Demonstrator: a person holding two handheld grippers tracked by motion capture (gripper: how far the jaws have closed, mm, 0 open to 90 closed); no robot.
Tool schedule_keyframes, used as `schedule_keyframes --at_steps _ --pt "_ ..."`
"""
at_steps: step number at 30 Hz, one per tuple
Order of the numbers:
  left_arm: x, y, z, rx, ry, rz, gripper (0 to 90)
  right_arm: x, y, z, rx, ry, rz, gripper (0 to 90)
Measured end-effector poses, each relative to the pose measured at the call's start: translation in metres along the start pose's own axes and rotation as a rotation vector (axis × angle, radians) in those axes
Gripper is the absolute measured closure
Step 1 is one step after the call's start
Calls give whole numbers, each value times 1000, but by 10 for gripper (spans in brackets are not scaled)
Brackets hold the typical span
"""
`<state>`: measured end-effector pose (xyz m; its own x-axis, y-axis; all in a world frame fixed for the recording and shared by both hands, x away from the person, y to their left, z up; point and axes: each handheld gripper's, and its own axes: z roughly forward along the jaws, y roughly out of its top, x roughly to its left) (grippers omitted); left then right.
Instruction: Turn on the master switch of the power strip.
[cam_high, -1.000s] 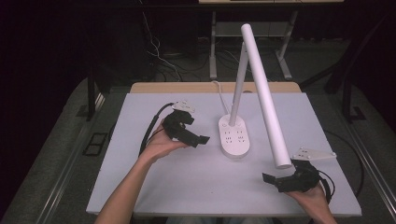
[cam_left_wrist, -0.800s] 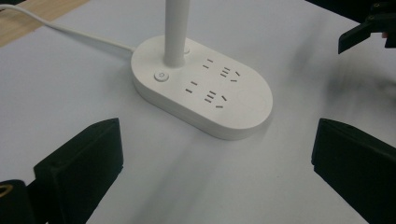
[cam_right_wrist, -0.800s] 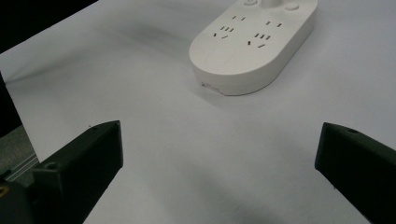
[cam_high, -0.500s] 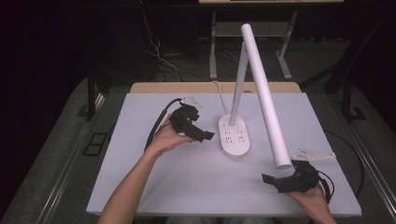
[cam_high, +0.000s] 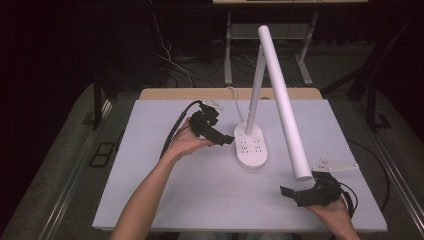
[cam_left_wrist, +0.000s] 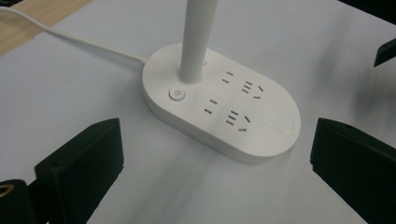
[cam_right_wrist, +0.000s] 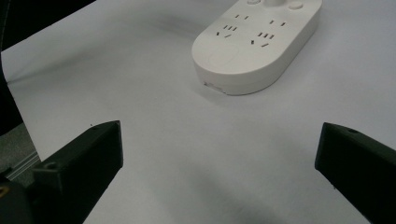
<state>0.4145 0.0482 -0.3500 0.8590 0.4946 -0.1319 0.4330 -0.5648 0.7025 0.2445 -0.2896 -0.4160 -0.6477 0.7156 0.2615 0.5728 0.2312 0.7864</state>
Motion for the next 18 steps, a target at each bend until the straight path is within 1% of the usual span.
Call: schedule_keyframes --at_steps 3,5,7,8,9,10,11,12,13,14,15,18 --pt "3 2 4 -6 -3 -11 23 0 0 -1 0 2 9 5" --pt "5 3 8 -23 -2 -24 23 0 0 -1 -2 3 6 5" --pt "8 5 10 -25 -2 -26 27 -1 0 -1 0 4 10 5" --pt "11 7 11 -27 5 -24 32 -1 0 -2 -3 2 12 5" --pt "11 7 11 -27 5 -24 36 -2 0 -2 -3 2 9 5" --pt "11 8 13 -37 2 -50 36 -2 0 -2 -3 2 9 5" --pt "12 9 12 -24 1 -47 43 -2 0 -2 -3 1 9 5" --pt "13 9 14 -31 4 -59 44 -2 0 -3 -1 2 11 5" --pt "13 10 14 -27 3 -63 44 -2 0 -3 -1 2 11 5" --pt "15 10 15 -27 3 -56 46 -2 0 -3 -2 3 8 5" --pt "17 11 16 -39 3 -49 51 -2 0 -3 -2 4 10 5" --pt "19 11 18 -47 3 -52 62 -2 0 -3 -5 2 11 5"
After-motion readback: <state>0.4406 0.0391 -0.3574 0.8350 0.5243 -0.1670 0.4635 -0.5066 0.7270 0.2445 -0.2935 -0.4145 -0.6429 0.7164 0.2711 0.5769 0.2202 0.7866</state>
